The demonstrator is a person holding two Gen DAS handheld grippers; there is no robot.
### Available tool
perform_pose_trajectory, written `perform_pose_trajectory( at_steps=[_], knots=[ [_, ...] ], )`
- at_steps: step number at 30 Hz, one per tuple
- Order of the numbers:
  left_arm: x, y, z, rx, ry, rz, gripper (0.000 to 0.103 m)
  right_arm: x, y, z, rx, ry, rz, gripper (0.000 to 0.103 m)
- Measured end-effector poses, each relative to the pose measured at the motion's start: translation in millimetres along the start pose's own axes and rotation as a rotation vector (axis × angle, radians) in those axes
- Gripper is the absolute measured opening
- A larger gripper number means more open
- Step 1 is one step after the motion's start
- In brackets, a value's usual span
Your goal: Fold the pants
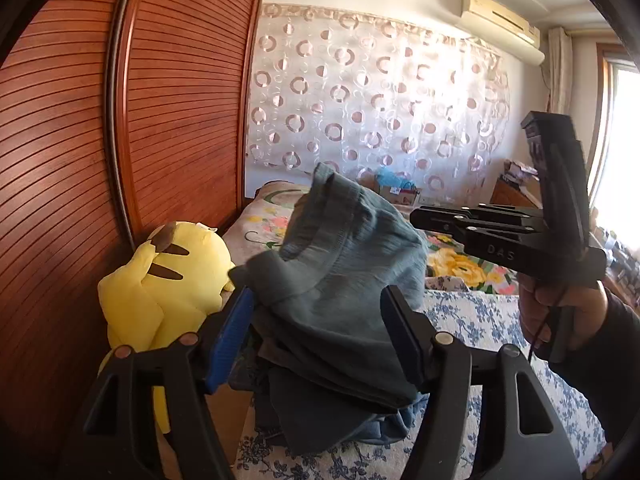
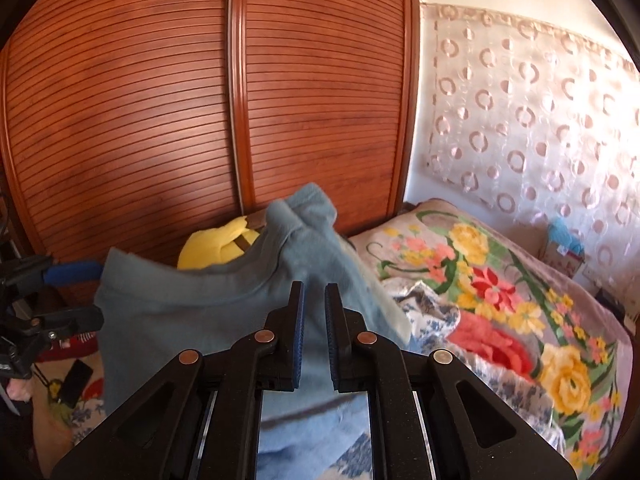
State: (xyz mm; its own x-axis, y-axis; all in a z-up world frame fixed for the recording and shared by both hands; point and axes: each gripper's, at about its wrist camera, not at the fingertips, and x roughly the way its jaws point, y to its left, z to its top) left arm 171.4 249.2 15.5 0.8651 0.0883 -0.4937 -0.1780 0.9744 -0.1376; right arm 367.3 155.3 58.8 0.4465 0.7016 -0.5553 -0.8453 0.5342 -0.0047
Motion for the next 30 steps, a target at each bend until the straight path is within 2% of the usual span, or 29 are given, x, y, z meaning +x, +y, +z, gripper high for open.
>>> perform_pose_trajectory(
  at_steps=[3,4,5,15,21,24,28,30],
  knots=[
    [0.7,-5.6,-1.2,0.011,0.008,-0.007,0.074,-10.7,4.7,-6.7,0.011,-0.003,-0.006,0.007],
    [0.5,-6.4,-1.9,0.011,0.011,-0.013,0.079,-13.4,5.6,-8.0,0.012,-0.004,-0.010,0.007],
    [-0.1,-8.2,-2.4,0.014,0.012,-0.019,0.080,-16.1,6.5,-9.1,0.013,-0.006,-0.012,0.007],
    [-2.5,-23.5,-8.5,0.059,0.026,-0.013,0.081,-45.4,0.4,-26.9,0.065,-0.025,-0.045,0.008],
    [-1.7,-34.7,-15.2,0.075,0.042,-0.035,0.081,-60.2,-5.3,-52.2,0.111,-0.014,-0.080,0.010],
    [-2.2,-45.8,-18.2,0.104,0.041,-0.031,0.081,-71.6,-7.6,-67.6,0.137,-0.010,-0.099,0.013],
    [-5.5,-62.5,-20.2,0.123,0.042,-0.062,0.081,-90.0,-12.3,-86.3,0.171,-0.009,-0.136,0.016],
    [-8.8,-72.7,-21.9,0.139,0.035,-0.076,0.081,-100.0,-14.0,-93.5,0.189,-0.011,-0.156,0.022]
  ],
)
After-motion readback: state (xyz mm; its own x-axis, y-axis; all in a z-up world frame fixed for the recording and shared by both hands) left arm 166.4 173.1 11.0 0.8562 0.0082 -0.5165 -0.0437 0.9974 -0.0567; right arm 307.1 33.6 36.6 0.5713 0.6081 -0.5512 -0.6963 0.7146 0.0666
